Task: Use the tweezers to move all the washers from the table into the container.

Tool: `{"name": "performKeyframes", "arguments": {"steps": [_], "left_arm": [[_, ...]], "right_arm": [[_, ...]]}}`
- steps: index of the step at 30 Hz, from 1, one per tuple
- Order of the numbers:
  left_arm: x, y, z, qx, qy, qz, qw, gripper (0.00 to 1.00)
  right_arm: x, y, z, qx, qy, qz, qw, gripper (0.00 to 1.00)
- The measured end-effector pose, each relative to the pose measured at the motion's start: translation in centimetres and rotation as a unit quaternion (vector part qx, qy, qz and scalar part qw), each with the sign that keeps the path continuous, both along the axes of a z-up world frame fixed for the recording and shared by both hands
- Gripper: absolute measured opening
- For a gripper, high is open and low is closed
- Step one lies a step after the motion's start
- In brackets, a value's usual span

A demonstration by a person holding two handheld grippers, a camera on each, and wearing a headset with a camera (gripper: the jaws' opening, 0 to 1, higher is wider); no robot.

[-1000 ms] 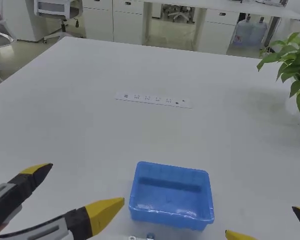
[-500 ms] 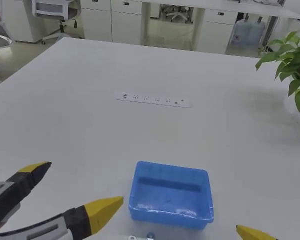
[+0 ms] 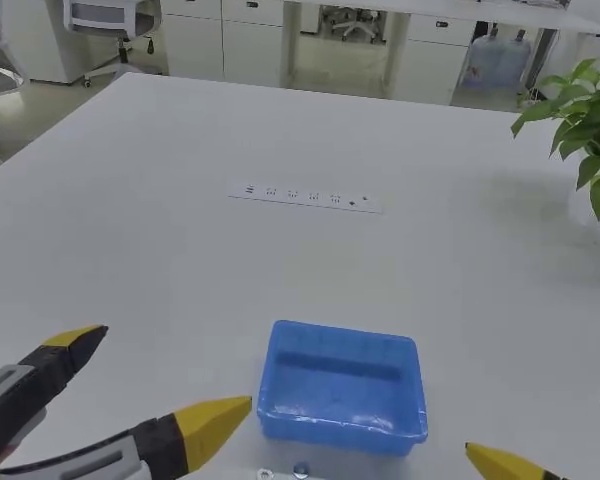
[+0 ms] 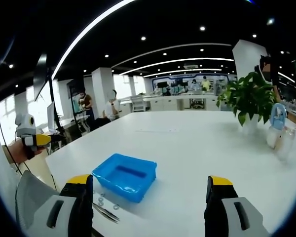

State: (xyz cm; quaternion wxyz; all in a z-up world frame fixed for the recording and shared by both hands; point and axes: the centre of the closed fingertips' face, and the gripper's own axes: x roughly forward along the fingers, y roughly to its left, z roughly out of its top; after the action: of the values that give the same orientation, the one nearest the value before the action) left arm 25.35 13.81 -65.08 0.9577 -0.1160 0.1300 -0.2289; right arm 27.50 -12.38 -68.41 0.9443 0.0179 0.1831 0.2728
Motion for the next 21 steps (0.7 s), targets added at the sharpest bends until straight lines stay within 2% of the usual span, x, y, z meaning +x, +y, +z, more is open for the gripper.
{"name": "performKeyframes", "arguments": {"steps": [3,5,6,7,8,9,10,12,14,15,16,17,18,19,21], "left_arm": [[0.1,-0.2,0.0,0.005,-0.002,-0.005,1.0000,0.99],[0.1,-0.5,-0.4,0.013,0.003,-0.014,0.9998,0.99],[0.0,-0.7,-0.6,0.021,0.006,-0.021,0.9995,0.96],[-0.2,-0.9,-0.7,0.041,0.003,-0.035,0.9986,0.89],[-0.2,-1.0,-0.6,0.046,-0.001,-0.037,0.9983,0.82],[-0.3,-1.2,-0.6,0.049,-0.002,-0.040,0.9980,0.79],[-0.5,-1.8,-0.7,0.054,0.001,-0.056,0.9970,0.81],[-1.1,-2.7,-1.8,0.075,0.023,-0.092,0.9927,0.78],[-1.3,-3.4,-2.2,0.091,0.026,-0.113,0.9891,0.67],[-1.5,-3.9,-2.5,0.101,0.029,-0.129,0.9861,0.63],[-1.6,-4.2,-2.8,0.108,0.032,-0.137,0.9841,0.61],[-1.8,-4.5,-3.3,0.119,0.041,-0.151,0.9805,0.60],[-1.9,-4.8,-3.6,0.129,0.045,-0.160,0.9777,0.58],[-2.0,-4.9,-4.1,0.151,0.048,-0.167,0.9731,0.53],[-2.2,-5.4,-4.6,0.167,0.053,-0.184,0.9672,0.48]], "right_arm": [[0.2,0.5,0.0,-0.001,-0.001,0.006,1.0000,0.95],[0.3,0.8,0.0,-0.004,-0.002,0.012,0.9999,0.95],[0.3,0.9,-0.1,-0.005,-0.003,0.015,0.9999,0.94],[0.3,1.2,-0.1,-0.010,-0.004,0.021,0.9997,0.92],[0.4,1.3,-0.1,-0.018,-0.007,0.025,0.9995,0.90],[0.5,1.5,-0.1,-0.020,-0.006,0.027,0.9994,0.88],[0.4,1.9,-0.3,-0.028,-0.002,0.041,0.9988,0.84],[0.6,2.1,-0.3,-0.033,-0.005,0.048,0.9983,0.80],[0.6,2.8,-0.5,-0.040,-0.005,0.070,0.9967,0.76],[0.6,3.2,-0.5,-0.048,-0.007,0.079,0.9956,0.74],[0.6,3.3,-0.6,-0.055,-0.009,0.088,0.9946,0.72],[0.5,3.6,-0.7,-0.060,-0.010,0.099,0.9932,0.68],[0.3,4.1,-0.7,-0.070,-0.017,0.116,0.9906,0.60],[0.2,4.3,-0.7,-0.075,-0.022,0.125,0.9891,0.54],[-0.4,5.1,-1.1,-0.079,-0.014,0.147,0.9858,0.41]]}}
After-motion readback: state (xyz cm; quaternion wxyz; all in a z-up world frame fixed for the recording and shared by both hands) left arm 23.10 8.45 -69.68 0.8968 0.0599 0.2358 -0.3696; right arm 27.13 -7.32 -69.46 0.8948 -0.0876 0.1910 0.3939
